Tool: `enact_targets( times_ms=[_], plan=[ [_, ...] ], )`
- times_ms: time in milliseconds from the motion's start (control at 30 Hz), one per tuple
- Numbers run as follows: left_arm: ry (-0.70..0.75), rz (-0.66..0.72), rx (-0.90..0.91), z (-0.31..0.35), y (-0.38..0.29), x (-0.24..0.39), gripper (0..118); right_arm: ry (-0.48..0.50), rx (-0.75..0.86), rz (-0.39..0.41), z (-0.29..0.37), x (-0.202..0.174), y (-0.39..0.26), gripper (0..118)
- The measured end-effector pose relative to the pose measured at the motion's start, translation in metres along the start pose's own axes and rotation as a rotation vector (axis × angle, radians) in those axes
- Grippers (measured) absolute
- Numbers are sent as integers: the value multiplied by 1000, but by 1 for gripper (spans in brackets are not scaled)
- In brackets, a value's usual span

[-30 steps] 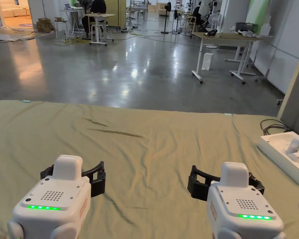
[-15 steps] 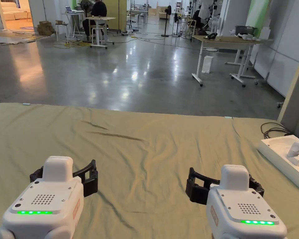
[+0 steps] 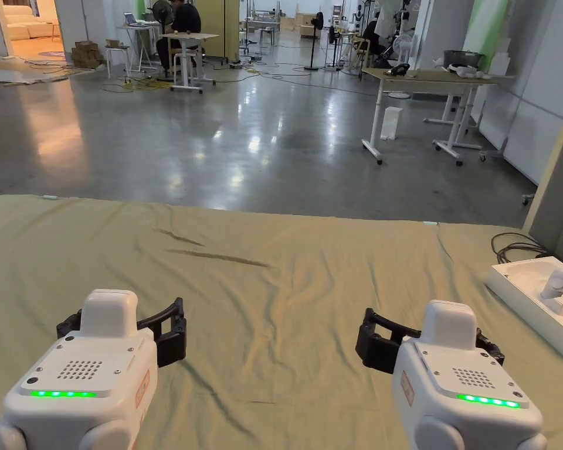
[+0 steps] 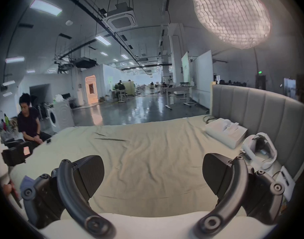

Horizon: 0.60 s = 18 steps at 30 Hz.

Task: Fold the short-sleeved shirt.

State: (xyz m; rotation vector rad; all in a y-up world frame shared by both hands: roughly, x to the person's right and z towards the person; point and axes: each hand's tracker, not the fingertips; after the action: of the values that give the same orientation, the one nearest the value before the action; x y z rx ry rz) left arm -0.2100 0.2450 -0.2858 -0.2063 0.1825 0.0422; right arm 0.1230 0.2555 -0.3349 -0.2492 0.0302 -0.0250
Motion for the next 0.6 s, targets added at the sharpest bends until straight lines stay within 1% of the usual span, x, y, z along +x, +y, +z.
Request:
enact_targets(
  times_ms=[67,100,133,267,500,600],
  plan=[
    [1,-5,-7,-1,0,1,88,42,8,-33,0,1,0,114],
    [1,-7,-10,-1,0,1,88,61,9,-64,0,2,1,114],
    [1,-8,-11,-1,0,1,88,59,6,-87,1,1,3,114],
    [-7,-2,-19,-2,-1,-1,88,-13,-29,-143,1,-5,10,114],
    [0,1,-25,-1,-2,-3,88,-1,-102,-205,-4,-3,10,114],
    [2,-2,-28,0,-2,-3,88,-29,-121,-220,-5,-3,10,114]
  ],
)
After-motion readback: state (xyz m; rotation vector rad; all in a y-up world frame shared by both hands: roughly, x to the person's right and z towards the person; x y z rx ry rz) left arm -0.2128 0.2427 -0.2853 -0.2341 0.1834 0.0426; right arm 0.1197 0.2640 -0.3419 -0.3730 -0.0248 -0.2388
